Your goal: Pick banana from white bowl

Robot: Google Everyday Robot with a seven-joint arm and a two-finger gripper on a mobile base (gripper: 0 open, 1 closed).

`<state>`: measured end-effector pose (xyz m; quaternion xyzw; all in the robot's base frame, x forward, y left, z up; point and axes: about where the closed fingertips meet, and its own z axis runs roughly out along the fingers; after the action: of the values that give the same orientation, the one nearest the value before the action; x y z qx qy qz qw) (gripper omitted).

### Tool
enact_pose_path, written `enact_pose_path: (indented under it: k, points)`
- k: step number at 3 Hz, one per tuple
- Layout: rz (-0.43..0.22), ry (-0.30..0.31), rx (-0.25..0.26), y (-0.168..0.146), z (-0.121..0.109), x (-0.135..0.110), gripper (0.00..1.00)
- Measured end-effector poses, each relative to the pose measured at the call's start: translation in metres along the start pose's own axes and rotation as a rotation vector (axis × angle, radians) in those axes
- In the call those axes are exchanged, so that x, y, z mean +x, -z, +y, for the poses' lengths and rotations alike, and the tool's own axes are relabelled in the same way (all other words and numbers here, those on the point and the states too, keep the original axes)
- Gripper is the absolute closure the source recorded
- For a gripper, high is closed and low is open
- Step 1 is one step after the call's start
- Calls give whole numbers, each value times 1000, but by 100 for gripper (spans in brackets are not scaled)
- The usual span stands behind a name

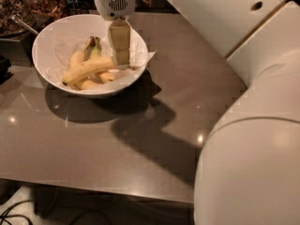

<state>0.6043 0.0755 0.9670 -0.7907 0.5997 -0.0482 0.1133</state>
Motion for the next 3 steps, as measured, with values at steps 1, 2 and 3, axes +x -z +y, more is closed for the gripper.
enact_pose_path:
  k: [1, 2, 3]
  points:
    - [12, 25, -13, -13, -9, -11, 9]
    - [12, 33, -29, -24, -15, -16, 12]
    - [7, 39, -49, -33, -18, -22, 21]
